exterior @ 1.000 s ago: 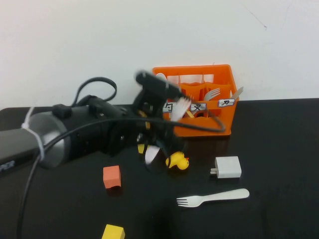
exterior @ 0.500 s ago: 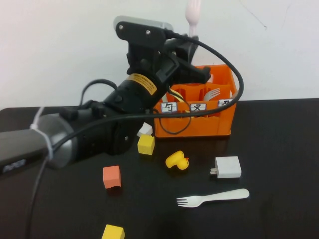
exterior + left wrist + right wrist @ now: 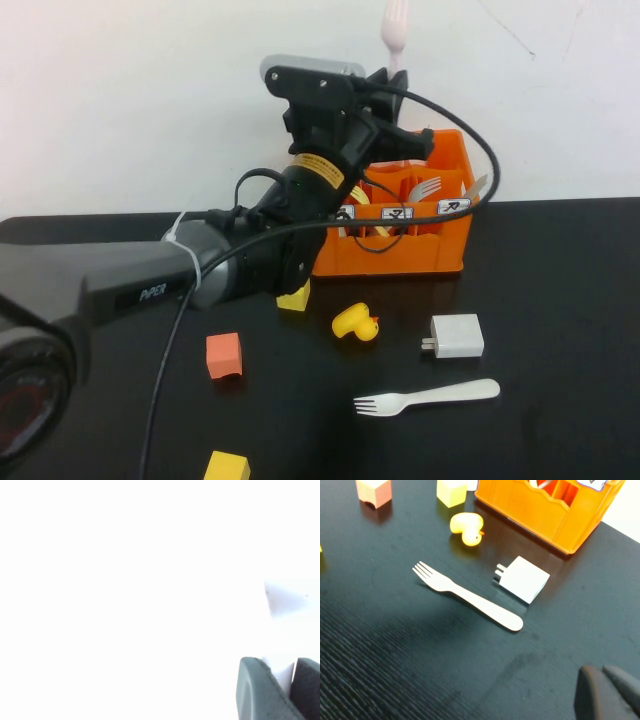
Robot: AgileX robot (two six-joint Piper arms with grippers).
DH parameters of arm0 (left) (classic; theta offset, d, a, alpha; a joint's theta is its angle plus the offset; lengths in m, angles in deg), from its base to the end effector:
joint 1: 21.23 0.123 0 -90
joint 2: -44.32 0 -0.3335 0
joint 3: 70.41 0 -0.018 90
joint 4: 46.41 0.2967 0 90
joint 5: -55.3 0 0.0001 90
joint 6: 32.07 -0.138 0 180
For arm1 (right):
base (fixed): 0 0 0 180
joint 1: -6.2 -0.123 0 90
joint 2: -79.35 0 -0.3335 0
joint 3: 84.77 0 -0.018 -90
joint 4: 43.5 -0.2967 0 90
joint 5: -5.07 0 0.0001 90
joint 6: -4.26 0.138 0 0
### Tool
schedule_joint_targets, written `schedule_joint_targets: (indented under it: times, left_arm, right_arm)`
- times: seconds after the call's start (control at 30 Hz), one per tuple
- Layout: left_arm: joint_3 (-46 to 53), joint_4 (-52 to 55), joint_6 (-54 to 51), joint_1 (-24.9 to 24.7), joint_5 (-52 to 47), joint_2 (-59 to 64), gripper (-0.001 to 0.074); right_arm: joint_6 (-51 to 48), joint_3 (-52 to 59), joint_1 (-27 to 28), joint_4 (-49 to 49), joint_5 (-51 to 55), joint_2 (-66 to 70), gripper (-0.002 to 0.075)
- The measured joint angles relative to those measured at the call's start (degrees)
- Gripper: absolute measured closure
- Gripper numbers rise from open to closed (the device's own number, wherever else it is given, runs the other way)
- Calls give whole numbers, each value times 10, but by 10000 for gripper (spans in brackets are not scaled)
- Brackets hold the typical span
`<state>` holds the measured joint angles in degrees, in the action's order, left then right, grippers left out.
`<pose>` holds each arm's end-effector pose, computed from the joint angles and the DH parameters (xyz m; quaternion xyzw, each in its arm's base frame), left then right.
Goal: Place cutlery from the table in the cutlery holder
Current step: Place the fork on the box
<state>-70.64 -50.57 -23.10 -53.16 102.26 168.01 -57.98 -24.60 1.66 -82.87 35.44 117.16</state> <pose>0.4931 -0.2987 0.2838 0.0877 0.6135 -0.2770 0.7343 0.1393 0.0555 0.2341 -0.3099 0.8108 0.0472 0.4943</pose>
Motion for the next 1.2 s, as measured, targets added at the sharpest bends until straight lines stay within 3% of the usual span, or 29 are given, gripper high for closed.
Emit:
schedule_joint_targets:
  times: [1.07,1.13,1.2]
  left_arm:
    - [-34,-2,20,18,14,107,631]
    - [-52,12,24,18,-7,113,602]
    - [-65,19,24,18,-25,118,523]
  right_arm:
    - [0,0,0,0,2,0,728]
    - [0,0,0,0,2,0,728]
    - [0,0,0,0,3,0,728]
